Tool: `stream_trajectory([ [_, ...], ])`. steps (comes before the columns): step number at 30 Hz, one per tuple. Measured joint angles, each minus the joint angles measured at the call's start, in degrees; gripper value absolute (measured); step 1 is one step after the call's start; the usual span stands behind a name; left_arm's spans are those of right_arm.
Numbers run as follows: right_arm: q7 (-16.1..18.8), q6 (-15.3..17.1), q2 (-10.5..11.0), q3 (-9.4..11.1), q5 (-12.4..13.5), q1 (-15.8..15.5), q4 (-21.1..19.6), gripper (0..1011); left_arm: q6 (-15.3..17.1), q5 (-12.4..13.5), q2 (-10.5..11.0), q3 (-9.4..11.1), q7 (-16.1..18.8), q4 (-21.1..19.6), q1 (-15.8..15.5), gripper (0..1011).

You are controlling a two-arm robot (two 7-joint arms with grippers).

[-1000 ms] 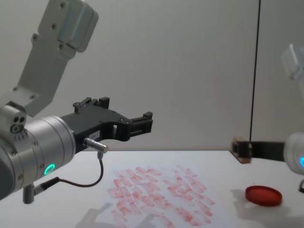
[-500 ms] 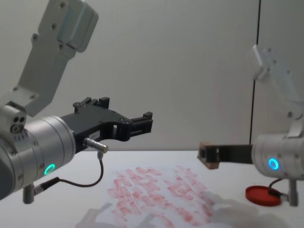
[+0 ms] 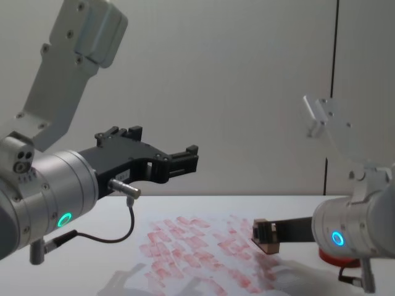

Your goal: Use the one hand to pick up the stamp and affix it onto the A4 paper.

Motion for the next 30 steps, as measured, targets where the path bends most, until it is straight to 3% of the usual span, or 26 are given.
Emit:
stream_trajectory([
  [15,-2.2,0.7,-0.7,0.1,-1.4,1.0,2.3,220,0.0,0.0,0.0,0.0,0.0,0.0,0.0,993],
  [30,-0.7,0.9,-1.7,0.8,-0.1,3.2,6.9,220,0.0,0.0,0.0,0.0,0.0,0.0,0.0,993],
])
